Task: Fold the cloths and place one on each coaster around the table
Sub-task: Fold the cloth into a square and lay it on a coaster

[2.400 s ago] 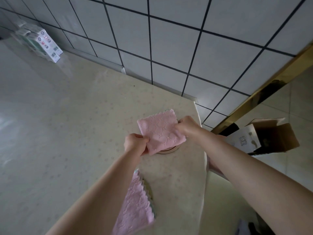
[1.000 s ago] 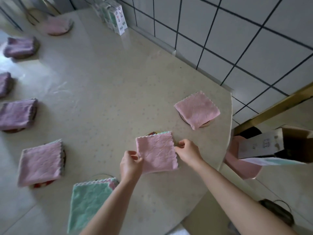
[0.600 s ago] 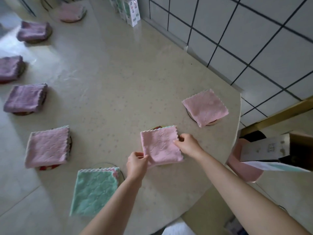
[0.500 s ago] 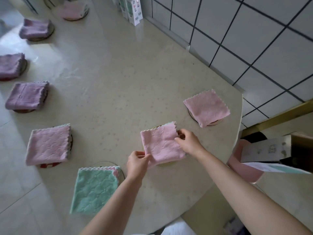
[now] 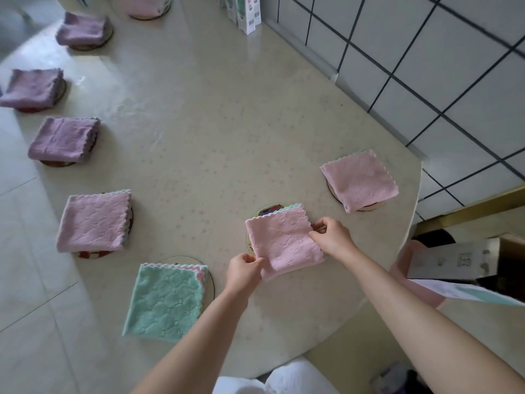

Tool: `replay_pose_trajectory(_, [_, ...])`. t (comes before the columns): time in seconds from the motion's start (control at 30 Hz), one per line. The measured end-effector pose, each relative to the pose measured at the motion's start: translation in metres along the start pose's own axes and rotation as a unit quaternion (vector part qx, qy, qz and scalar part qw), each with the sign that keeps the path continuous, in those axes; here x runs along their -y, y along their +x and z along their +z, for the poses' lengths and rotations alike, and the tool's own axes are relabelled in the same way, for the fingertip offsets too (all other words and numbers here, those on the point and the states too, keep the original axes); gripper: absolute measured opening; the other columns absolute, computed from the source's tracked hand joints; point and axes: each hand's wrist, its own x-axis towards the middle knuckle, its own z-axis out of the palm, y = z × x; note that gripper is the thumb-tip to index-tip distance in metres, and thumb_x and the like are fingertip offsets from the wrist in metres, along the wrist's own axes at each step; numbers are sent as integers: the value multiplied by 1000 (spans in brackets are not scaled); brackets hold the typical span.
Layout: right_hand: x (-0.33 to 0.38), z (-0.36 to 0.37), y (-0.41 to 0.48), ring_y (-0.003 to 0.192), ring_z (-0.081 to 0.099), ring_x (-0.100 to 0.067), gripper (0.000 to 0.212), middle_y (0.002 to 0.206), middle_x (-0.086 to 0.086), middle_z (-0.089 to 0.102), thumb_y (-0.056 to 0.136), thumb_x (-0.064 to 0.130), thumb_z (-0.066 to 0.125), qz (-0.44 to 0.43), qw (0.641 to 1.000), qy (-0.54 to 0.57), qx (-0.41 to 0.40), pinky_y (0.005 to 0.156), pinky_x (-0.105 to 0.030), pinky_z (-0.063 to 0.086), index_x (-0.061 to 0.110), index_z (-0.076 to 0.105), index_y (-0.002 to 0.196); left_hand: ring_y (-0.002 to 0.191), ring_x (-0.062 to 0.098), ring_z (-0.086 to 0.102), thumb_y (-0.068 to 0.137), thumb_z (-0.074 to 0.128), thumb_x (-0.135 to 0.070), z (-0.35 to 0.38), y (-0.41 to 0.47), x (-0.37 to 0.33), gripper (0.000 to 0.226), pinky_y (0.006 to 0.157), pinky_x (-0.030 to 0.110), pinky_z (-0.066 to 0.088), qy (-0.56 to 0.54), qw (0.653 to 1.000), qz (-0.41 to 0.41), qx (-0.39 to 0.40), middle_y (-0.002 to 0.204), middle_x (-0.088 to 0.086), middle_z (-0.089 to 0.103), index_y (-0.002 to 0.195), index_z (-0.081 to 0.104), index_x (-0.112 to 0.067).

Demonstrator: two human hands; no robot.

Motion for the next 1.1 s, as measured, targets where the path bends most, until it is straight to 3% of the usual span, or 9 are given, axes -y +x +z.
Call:
replay_pose_trajectory(0.13, [-4,5,-7,92,60,-28,25,103,-11,66,86,32,60,31,999,-29,8,78,-31,45,10,60,99,69,22,53,70,64,-17,-3,-2,-4,16,75,41,57,-70,997,-12,32,74,11,55,73,50,-11])
replay_pose_trajectory(0.2, [-1,7,-10,78,56,-26,28,98,-11,64,87,39,56,51,998,-30,20,70,-32,48,12,56,95,73,22,57,81,61,-7,-4,-3,-9,11,69,36,59,-130,989,-22,62,80,13,58,77,50,-9])
replay_pose_trajectory(0.33, [12,-2,-12,44,45,-19,39,64,-11,56,91,47,44,125,990,-2,64,40,-18,30,9,51,82,72,20,63,87,55,-1,-7,-13,-25,15,65,29,53,-254,960,-11,116,92,13,66,101,57,-3])
replay_pose_trajectory(0.4, [15,-7,-12,38,38,-16,38,50,-7,48,89,48,46,151,981,69,102,40,-13,22,12,49,75,77,21,64,88,54,-1,-11,-15,-30,21,68,30,53,-266,956,7,124,98,12,67,109,56,-5])
replay_pose_trajectory(0.5, [17,-13,-8,46,36,-15,26,57,-1,45,88,35,56,76,980,158,98,45,-19,23,17,50,70,88,23,68,88,54,-2,-15,-16,-33,24,70,32,56,-234,965,42,113,106,9,68,110,56,-12])
replay_pose_trajectory(0.63, [21,-13,-3,79,56,-15,19,87,0,62,88,27,61,-61,986,151,34,70,-27,43,11,64,98,92,24,69,88,55,-3,-16,-14,-28,20,81,40,58,-180,978,70,77,101,6,71,104,56,-15])
replay_pose_trajectory(0.9, [3,-4,6,94,58,-23,27,93,-2,62,85,32,62,-12,999,-29,13,73,-25,39,12,62,103,73,24,67,83,64,-7,3,-3,-5,10,64,32,60,-102,994,7,29,96,21,69,89,59,-1])
replay_pose_trajectory(1.0, [0,0,5,86,54,-22,27,97,-5,64,85,33,62,-19,998,-64,0,71,-27,40,12,59,102,68,24,67,80,66,-10,3,-2,-1,11,66,37,61,-79,997,11,2,89,23,70,79,58,-4])
replay_pose_trajectory(1.1, [-4,4,1,94,58,-29,28,103,-9,65,86,35,61,-32,991,-129,-19,76,-33,46,12,56,102,58,22,66,77,67,-11,0,-3,4,11,69,44,60,-44,999,14,-6,72,19,70,73,59,-5])
